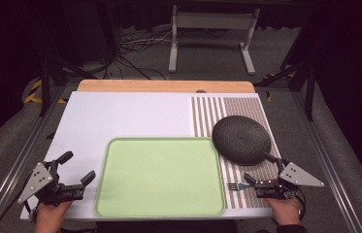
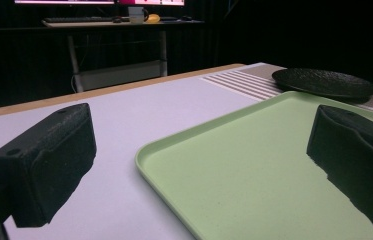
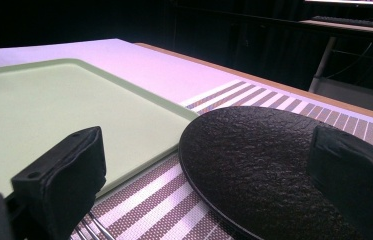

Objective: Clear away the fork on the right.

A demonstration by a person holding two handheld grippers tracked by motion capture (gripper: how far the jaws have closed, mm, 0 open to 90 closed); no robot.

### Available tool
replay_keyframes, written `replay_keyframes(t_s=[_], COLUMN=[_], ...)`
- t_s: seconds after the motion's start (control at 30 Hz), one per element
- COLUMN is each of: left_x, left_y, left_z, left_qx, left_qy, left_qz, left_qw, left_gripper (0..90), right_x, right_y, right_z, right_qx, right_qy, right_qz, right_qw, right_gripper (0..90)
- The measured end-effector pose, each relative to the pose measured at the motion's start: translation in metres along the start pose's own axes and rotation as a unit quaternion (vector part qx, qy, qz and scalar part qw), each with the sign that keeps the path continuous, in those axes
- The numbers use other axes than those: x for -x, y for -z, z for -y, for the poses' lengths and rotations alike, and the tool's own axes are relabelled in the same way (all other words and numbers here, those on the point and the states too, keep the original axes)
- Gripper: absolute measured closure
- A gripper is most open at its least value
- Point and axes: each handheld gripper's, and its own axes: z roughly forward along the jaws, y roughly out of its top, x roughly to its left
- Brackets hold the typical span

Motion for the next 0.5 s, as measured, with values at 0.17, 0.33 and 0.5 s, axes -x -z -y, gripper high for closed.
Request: replay_keyframes(t_s=[0.17, 0.33, 0.5], left_x=[0.0, -0.0001, -0.0005], left_y=[0.0003, 0.0006, 0.0017], left_z=[-0.0002, 0.0001, -0.0003], left_qx=[0.0, 0.0, 0.001], left_qy=[0.0, 0.0, 0.001], left_qz=[-0.001, 0.001, 0.001], left_qw=[1.0, 1.0, 1.0], left_gripper=[0.2, 0.2, 0.2], right_x=[0.0007, 0.0008, 0.0004], right_y=[0.0006, -0.0003, -0.0005], right_z=[0.0007, 0.0006, -0.0007], right_qx=[0.0, 0.003, 0.002], right_qy=[-0.003, -0.006, -0.003], right_qz=[0.0, -0.003, -0.003], right_qw=[1.0, 1.0, 1.0], right_gripper=[2.8, 2.8, 2.3])
